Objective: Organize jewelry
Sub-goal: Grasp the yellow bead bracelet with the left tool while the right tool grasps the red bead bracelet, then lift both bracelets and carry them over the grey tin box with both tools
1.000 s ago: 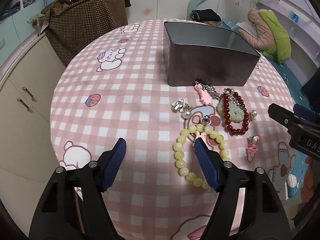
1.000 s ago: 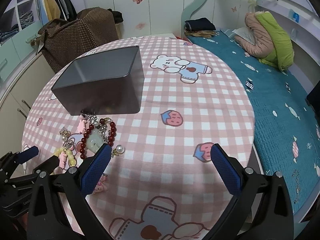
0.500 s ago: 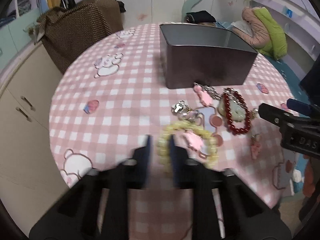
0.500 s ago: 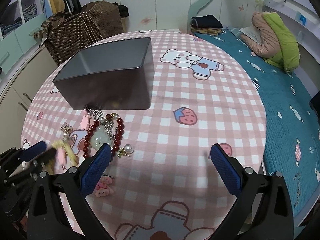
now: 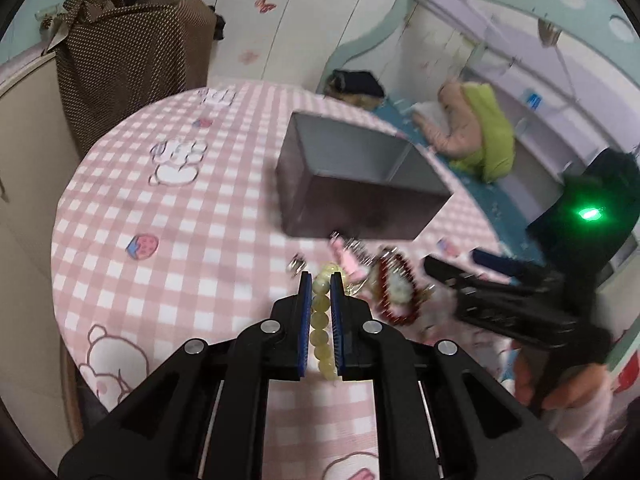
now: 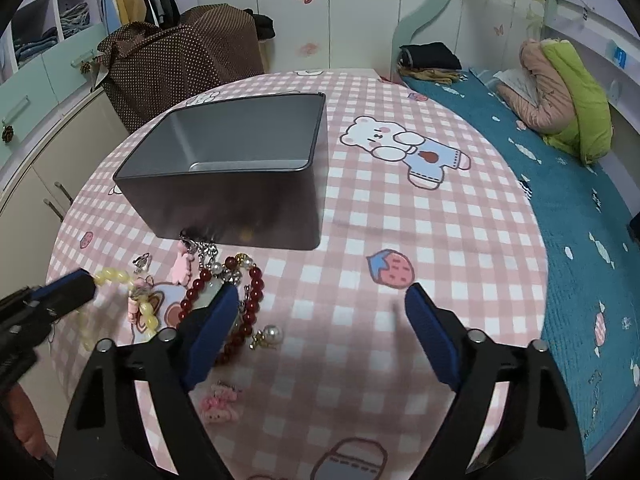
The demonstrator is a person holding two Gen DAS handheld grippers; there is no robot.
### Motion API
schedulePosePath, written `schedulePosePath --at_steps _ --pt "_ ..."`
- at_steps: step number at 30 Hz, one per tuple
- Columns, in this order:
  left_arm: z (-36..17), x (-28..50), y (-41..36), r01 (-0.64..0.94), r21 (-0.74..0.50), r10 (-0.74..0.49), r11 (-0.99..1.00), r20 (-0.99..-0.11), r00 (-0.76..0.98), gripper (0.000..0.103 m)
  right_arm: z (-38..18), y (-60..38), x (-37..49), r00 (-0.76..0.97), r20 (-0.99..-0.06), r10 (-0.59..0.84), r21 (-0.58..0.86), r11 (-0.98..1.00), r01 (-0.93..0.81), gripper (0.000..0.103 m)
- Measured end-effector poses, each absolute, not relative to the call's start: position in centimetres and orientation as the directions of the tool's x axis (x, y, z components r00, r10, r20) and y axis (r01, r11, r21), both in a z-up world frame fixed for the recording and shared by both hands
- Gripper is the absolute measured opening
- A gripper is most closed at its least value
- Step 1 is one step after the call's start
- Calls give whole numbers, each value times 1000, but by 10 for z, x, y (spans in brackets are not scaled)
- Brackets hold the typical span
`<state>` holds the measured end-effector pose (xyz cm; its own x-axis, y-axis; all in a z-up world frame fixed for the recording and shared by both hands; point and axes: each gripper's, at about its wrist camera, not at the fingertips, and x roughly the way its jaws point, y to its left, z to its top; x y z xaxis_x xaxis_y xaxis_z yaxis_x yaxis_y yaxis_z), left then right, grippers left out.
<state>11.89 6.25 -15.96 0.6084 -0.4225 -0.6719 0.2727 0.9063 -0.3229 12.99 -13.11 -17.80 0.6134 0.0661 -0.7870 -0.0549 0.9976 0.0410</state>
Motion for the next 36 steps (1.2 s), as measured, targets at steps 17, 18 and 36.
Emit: schedulePosePath --at_steps 17,18,36 --pt "-128 125 67 299 -376 -474 877 -575 667 9 -192 -105 144 596 -797 102 -15 982 -188 40" --pt "-130 125 67 295 -377 -473 878 -577 666 9 -191 -104 143 593 -798 109 -17 979 -202 31" --pt "-136 134 66 263 -373 -445 890 -583 680 9 -158 -122 126 633 -748 200 93 976 -199 8"
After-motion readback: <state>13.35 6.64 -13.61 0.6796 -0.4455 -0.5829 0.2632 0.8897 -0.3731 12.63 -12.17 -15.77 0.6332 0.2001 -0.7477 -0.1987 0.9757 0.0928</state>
